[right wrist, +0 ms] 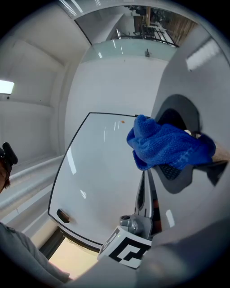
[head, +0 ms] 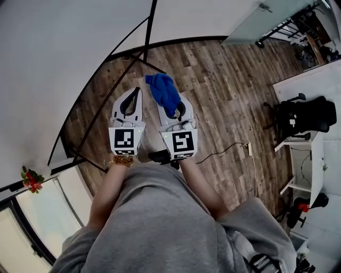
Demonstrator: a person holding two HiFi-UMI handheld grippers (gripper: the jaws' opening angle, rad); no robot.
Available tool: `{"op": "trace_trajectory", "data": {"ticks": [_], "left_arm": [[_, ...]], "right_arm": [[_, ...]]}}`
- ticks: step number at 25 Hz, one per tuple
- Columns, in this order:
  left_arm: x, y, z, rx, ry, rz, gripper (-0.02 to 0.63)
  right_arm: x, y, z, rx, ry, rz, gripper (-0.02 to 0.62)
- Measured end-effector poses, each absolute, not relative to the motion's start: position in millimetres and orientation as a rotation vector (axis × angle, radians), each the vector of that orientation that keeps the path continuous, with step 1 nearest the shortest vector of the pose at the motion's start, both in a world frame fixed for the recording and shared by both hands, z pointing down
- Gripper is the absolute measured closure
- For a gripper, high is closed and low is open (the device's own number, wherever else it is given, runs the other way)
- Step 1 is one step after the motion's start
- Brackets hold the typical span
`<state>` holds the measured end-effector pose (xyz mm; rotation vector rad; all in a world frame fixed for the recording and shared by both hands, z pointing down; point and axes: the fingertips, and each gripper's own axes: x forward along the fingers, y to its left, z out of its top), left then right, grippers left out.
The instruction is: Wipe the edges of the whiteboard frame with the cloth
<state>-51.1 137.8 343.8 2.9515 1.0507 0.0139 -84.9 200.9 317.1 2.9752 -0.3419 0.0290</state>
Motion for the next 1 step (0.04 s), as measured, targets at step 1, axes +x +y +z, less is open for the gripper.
{"op": "trace_trajectory", "data": {"ticks": [1], "left_arm": [[-55.1,157.4,342.0,2.945,1.072,0.014,0.597]], "right_arm": [[-88.9,219.1,315.8,2.979,-0.331,0.028,0.462]]}}
